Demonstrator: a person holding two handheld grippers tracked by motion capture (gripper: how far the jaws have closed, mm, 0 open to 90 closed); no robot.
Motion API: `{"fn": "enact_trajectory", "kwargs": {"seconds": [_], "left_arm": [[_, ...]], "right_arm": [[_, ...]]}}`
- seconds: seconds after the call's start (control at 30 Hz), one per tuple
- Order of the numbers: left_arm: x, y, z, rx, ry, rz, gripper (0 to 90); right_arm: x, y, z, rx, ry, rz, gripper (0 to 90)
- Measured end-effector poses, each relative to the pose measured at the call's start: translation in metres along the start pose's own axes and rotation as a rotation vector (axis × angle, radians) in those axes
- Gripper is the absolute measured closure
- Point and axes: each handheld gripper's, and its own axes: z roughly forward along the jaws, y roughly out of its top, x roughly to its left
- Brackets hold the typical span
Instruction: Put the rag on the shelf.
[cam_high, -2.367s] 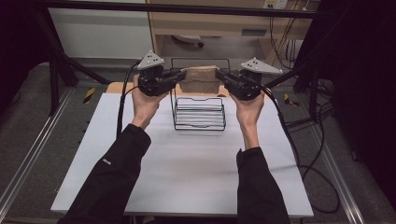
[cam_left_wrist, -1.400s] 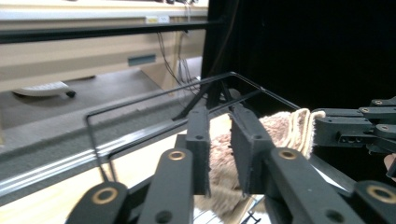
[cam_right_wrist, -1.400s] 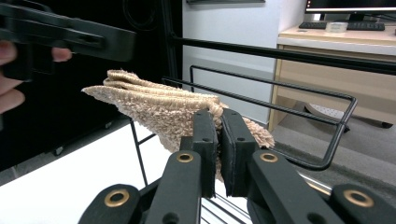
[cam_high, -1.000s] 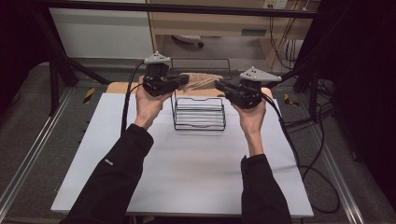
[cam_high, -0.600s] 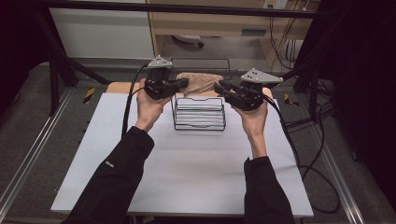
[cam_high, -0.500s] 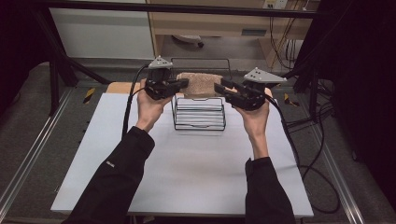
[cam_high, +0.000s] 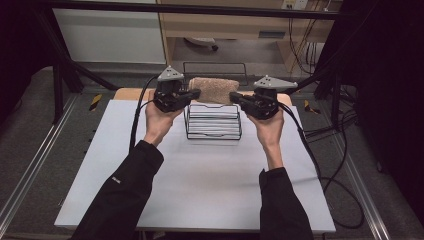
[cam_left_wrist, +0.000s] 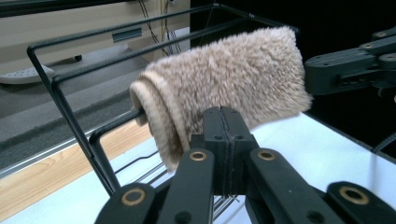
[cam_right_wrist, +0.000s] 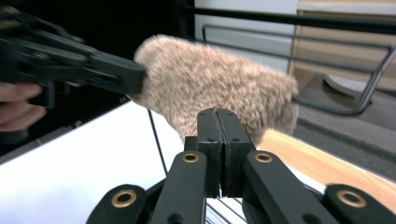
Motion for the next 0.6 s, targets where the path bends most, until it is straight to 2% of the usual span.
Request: {"fn": "enact_trajectory", "kwargs": {"seconds": [0.27, 0.43, 0.6], "left_arm": [[0.003, -0.011, 0.008, 0.013, 0.022, 0.007, 89.3], [0.005, -0.011, 0.008, 0.006, 0.024, 0.003, 89.2], [0.004, -0.012, 0.002, 0.001, 0.015, 0.0, 87.0]], "right_arm": [[-0.007, -0.011, 0.006, 0.013, -0.058, 0.016, 89.6], [-0.008, -0.011, 0.006, 0.001, -0.058, 0.017, 88.9], [-0.007, -0.012, -0.001, -0.014, -0.045, 0.012, 84.3]]}}
